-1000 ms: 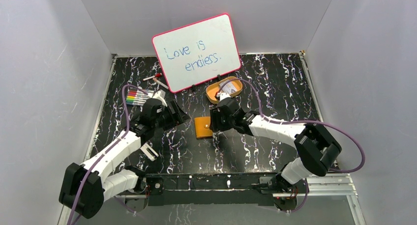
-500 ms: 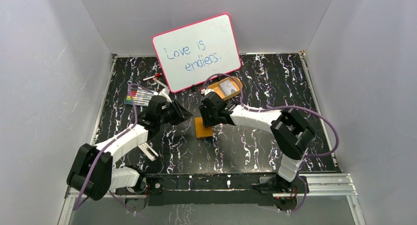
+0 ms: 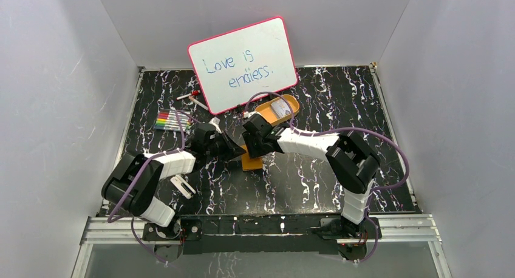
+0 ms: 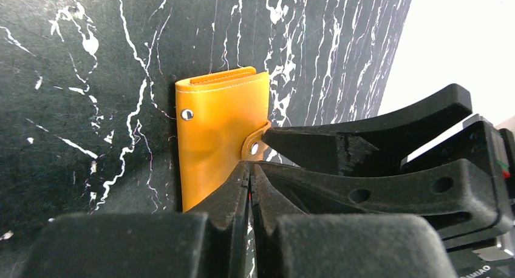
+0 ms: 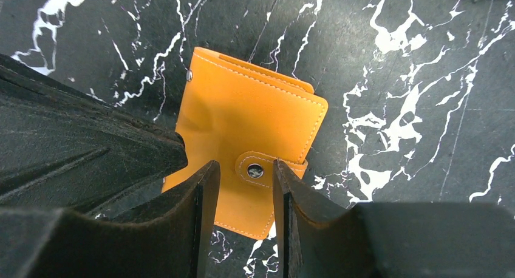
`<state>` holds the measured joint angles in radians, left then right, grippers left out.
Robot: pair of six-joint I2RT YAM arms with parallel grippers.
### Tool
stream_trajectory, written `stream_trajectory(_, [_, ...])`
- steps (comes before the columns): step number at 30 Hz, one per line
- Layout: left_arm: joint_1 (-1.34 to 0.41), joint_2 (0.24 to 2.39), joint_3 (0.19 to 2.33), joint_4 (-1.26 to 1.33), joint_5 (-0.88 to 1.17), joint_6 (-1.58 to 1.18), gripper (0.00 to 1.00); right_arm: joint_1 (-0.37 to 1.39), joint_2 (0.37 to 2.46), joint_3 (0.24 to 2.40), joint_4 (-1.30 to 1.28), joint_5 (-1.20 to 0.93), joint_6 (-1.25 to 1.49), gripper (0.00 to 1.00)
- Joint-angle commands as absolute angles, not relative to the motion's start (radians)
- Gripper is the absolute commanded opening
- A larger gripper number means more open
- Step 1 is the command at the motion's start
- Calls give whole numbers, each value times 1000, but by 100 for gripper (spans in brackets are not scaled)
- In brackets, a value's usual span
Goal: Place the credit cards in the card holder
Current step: Open the card holder at the center of the board.
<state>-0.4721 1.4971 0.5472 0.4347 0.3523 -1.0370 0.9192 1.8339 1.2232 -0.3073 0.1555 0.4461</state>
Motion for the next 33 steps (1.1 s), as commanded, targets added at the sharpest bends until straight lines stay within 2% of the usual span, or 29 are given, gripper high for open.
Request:
stream_trajectory(1, [-486,1521,545,497,382,-1064,0,930,1848,1263,-337,178,463,45])
stream_trajectory(12, [-494,1603,519,538,366,-1091,0,935,1857,1239,-349,215,467,43])
stream_trajectory(29, [-497,1663,497,563,357,-1103,0,939,1844,1221,-367,249,456,18])
stream_trajectory(31, [-497,1667,494,564,354,-1104,0,942,1836,1221,-368,249,457,18])
stream_trajectory(33, [-497,1669,491,565,350,-1103,0,951,1819,1220,-367,260,460,27])
